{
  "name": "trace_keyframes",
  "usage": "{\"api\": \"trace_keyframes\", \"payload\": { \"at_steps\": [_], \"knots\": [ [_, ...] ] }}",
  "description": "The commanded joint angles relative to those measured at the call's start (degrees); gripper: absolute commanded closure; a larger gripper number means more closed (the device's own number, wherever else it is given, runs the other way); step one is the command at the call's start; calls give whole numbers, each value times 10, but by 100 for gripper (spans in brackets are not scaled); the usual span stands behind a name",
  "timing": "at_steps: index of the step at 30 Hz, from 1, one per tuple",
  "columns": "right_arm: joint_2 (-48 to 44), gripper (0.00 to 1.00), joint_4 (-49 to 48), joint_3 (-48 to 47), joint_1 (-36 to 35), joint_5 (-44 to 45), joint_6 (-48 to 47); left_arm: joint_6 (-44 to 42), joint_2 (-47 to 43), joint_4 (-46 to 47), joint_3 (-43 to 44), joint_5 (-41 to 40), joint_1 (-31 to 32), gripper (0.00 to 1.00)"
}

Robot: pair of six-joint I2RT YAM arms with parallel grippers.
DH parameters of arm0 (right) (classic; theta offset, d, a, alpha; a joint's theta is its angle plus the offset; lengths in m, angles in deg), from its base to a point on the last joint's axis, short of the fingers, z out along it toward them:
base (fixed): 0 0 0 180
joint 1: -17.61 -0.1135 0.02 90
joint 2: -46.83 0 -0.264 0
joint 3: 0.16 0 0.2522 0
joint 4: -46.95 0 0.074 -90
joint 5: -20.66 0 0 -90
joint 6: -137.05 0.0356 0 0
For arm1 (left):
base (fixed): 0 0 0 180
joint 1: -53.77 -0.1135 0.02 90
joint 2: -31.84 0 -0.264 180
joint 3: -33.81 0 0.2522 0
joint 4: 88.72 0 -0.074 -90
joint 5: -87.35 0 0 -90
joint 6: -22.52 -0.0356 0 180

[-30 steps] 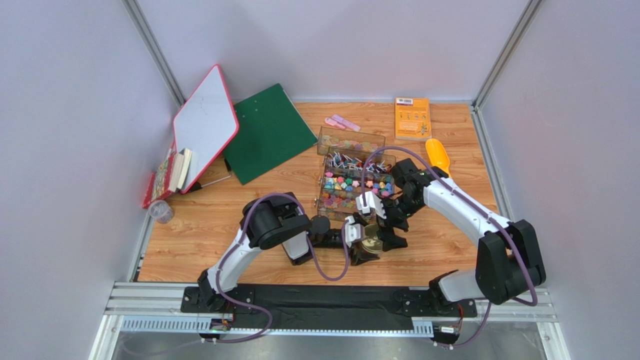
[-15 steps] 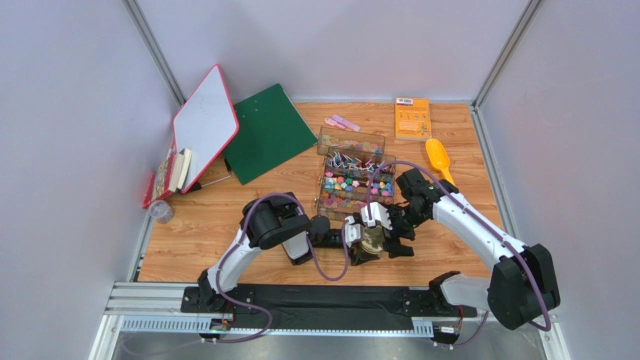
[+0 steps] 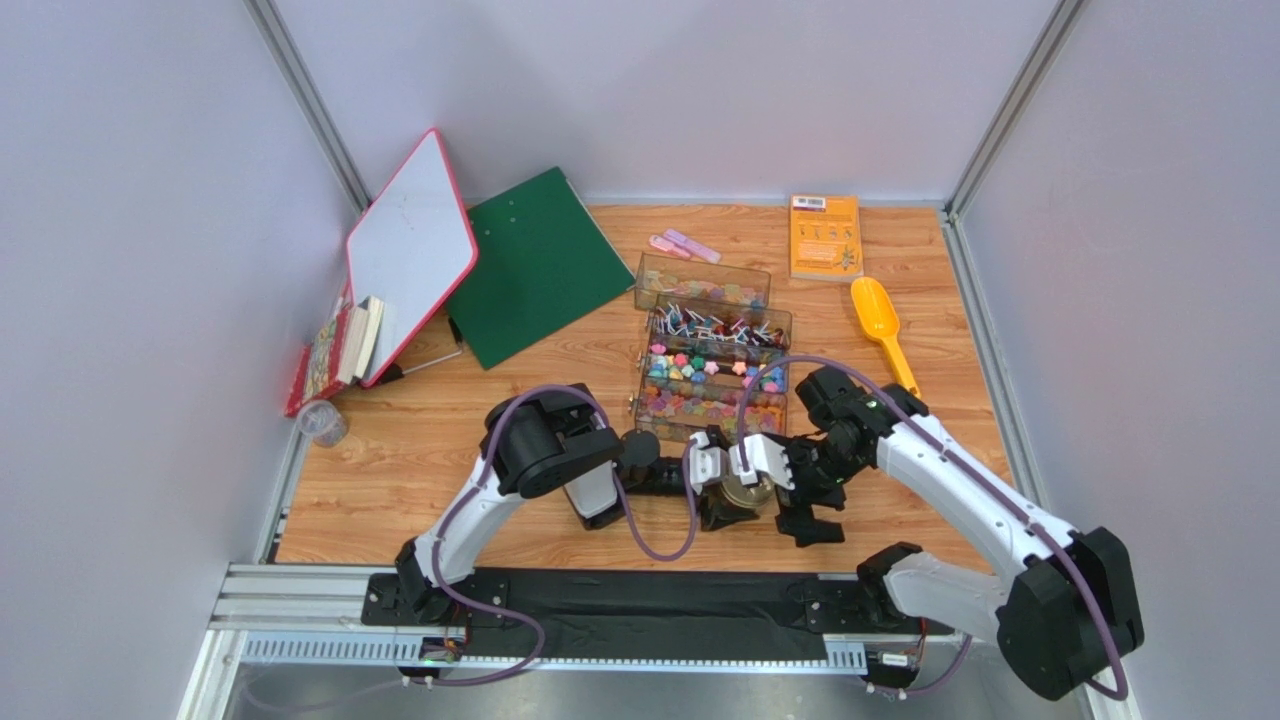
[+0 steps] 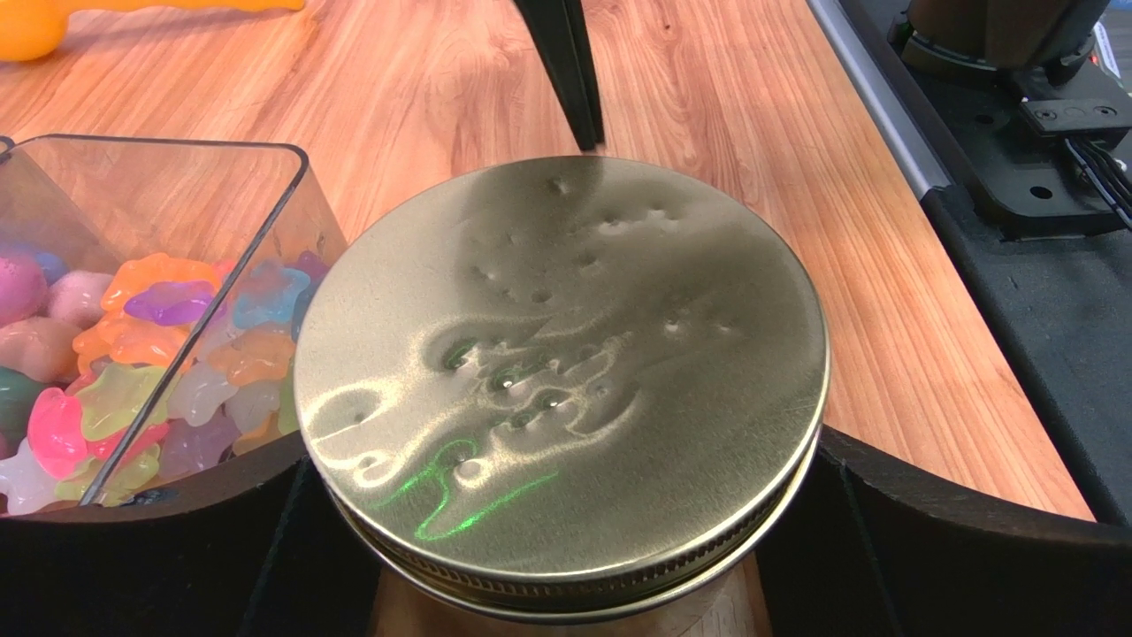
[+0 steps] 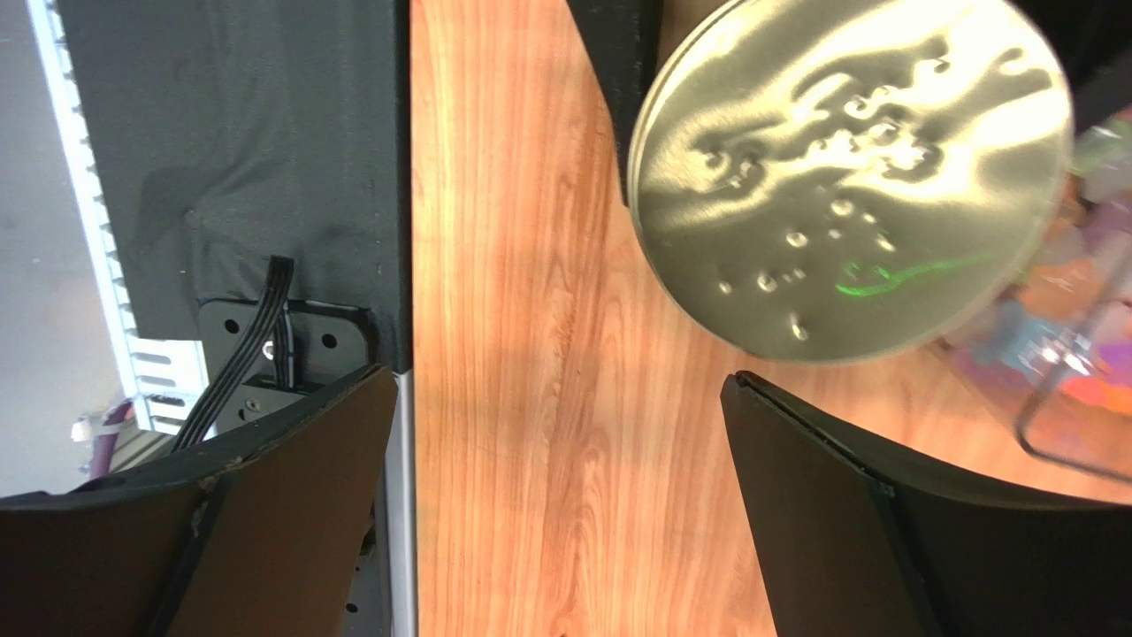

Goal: Pack the candies
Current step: Screw the bottle lid onto the packing bottle.

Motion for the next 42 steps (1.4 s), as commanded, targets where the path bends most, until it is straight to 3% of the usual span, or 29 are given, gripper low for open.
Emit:
{"api": "trace_keyframes", "payload": {
  "at_steps": [1, 20, 33, 42],
  "knots": [
    [-40, 0, -9, -37, -3, 25, 18, -36, 49, -98, -21, 0, -4, 100],
    [125, 0, -85, -124, -4, -36, 13, -64, 48, -114, -23, -14, 1, 100],
    [145, 0, -62, -117, -18, -62, 9, -66, 47, -114, -23, -20, 1, 100],
    [110, 0, -57, -82, -23, -40, 22, -63, 47, -115, -23, -23, 1, 100]
  ]
}}
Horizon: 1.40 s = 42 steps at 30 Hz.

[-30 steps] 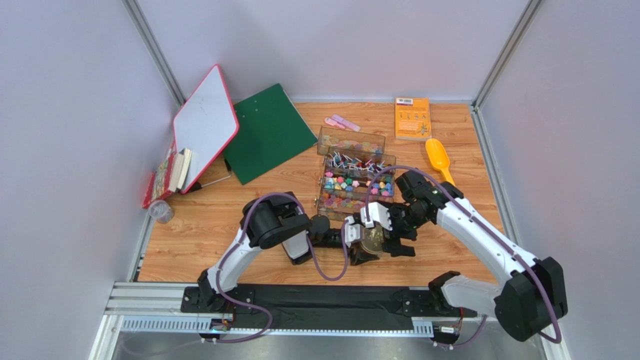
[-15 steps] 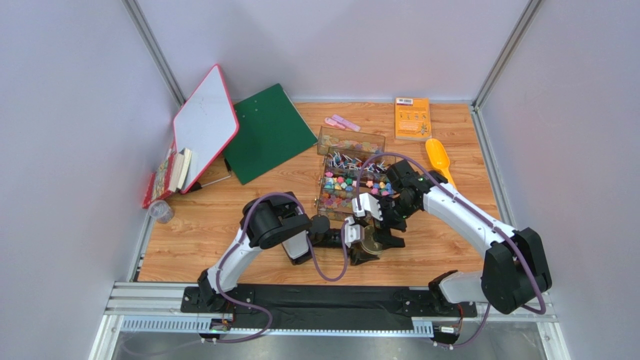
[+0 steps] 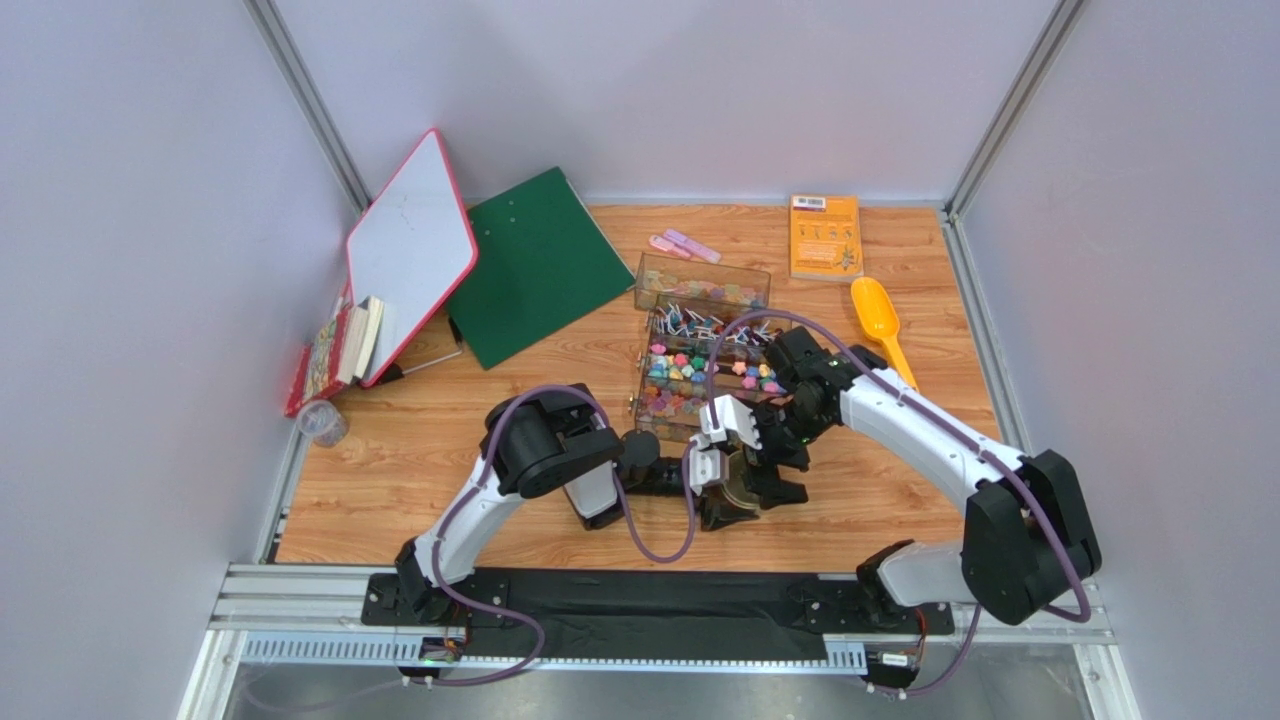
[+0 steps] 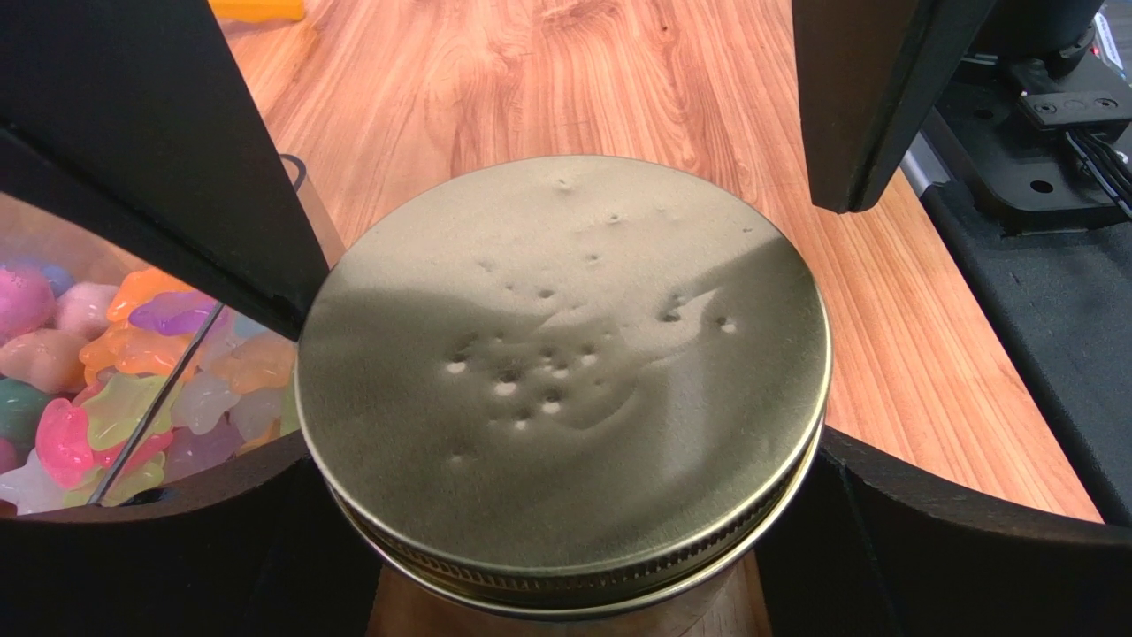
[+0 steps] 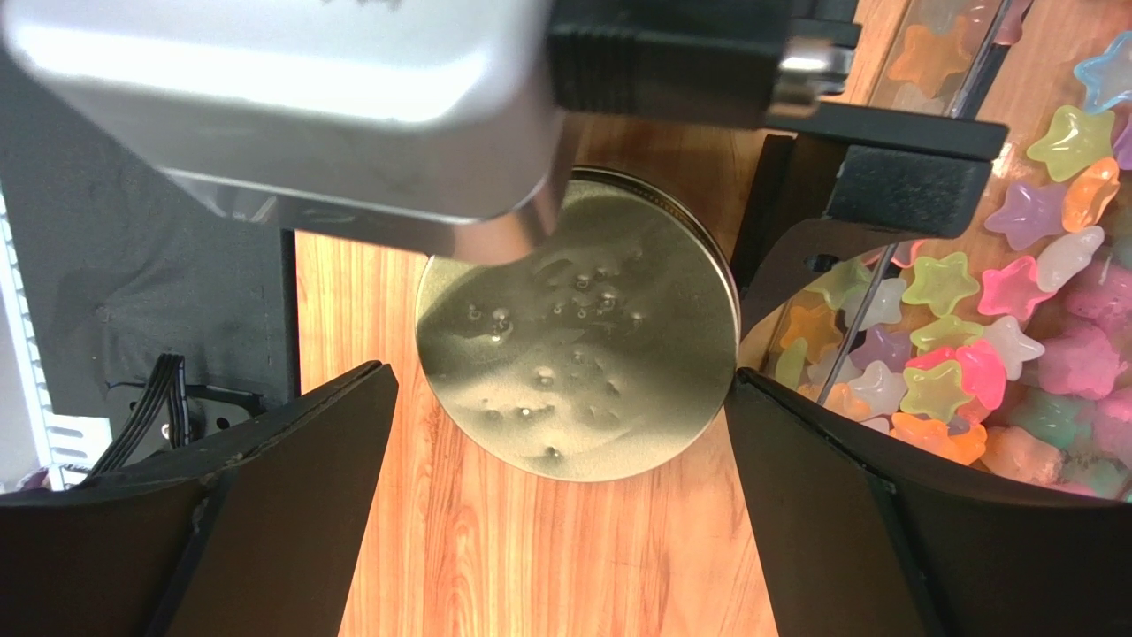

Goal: Pack the candies
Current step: Screw the bottle lid onto the packing bottle.

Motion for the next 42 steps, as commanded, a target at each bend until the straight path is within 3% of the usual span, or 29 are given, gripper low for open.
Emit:
{"api": "trace_keyframes", "payload": {
  "at_steps": [1, 21, 28, 42],
  "knots": [
    [-34, 0, 14, 26, -4, -1, 9, -52, 46, -114, -23, -32, 0, 100],
    [-160, 0, 87, 109, -12, 0, 68, -47, 50, -121, -13, -38, -10, 100],
    [-199, 0, 101, 91, -12, 68, 67, -51, 49, -127, -15, -30, -10, 100],
    [-105, 0, -14, 12, 1, 63, 47, -63, 48, -133, -18, -16, -2, 100]
  ]
}}
